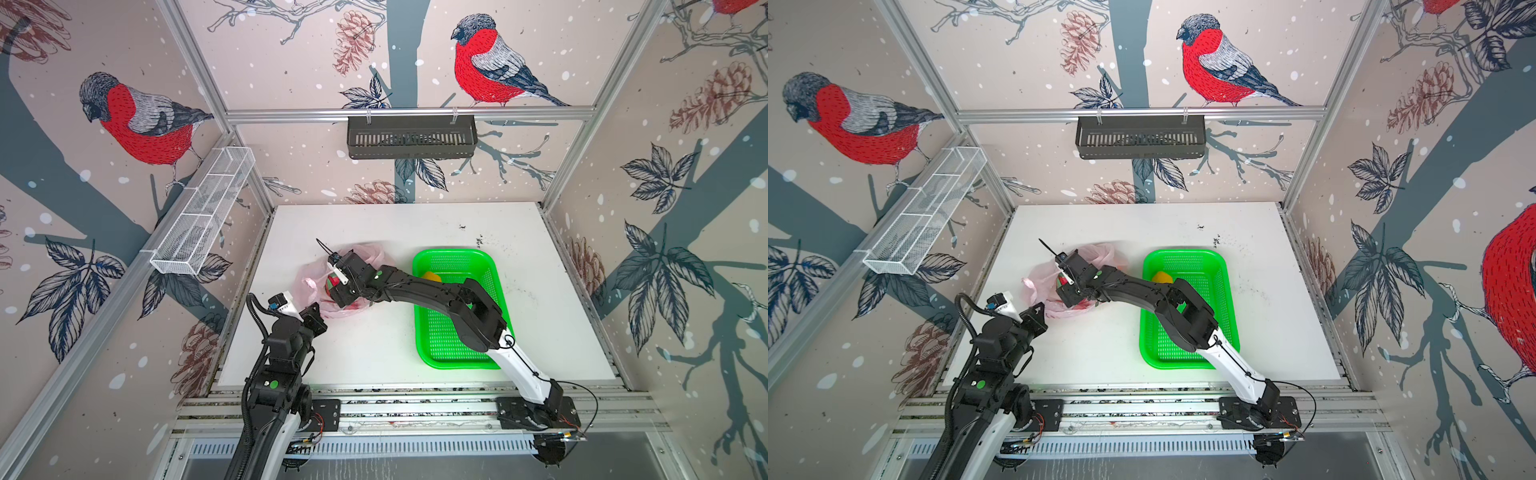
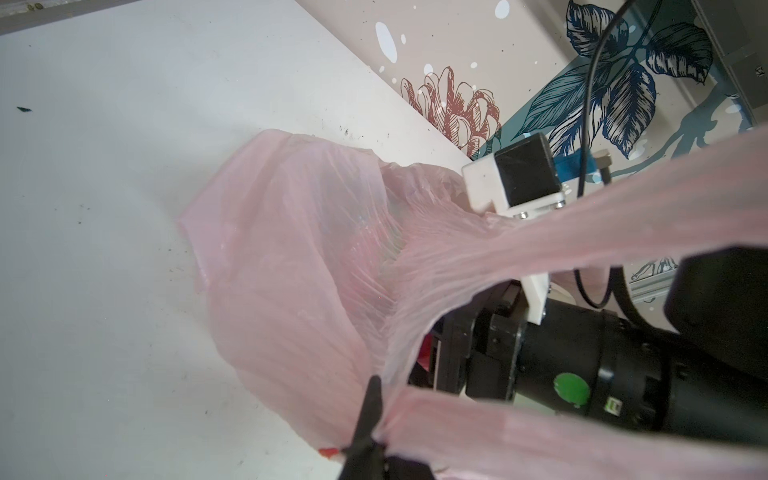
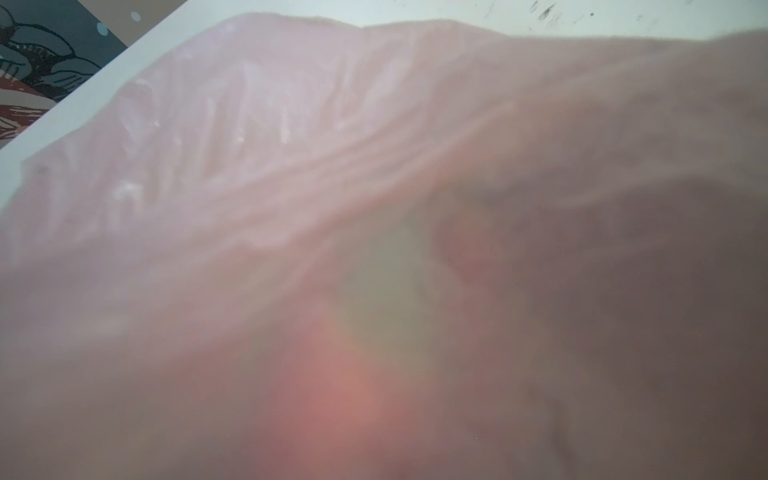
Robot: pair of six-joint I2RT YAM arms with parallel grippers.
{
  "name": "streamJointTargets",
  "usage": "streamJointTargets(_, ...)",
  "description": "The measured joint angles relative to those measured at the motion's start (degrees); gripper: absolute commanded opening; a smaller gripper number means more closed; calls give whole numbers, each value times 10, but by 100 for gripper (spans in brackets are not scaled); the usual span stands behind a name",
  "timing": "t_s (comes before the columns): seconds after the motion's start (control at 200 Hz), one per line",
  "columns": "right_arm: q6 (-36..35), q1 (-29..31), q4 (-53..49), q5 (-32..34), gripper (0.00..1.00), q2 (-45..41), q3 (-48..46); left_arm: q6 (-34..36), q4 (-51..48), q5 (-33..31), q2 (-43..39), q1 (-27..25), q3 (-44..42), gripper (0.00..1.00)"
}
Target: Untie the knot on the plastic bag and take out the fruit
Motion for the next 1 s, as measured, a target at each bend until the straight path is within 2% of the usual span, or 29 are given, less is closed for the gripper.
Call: streamJointTargets(1.001,0,15,-24,11,46,-116,-86,0,47,-2,28,0,-4,0)
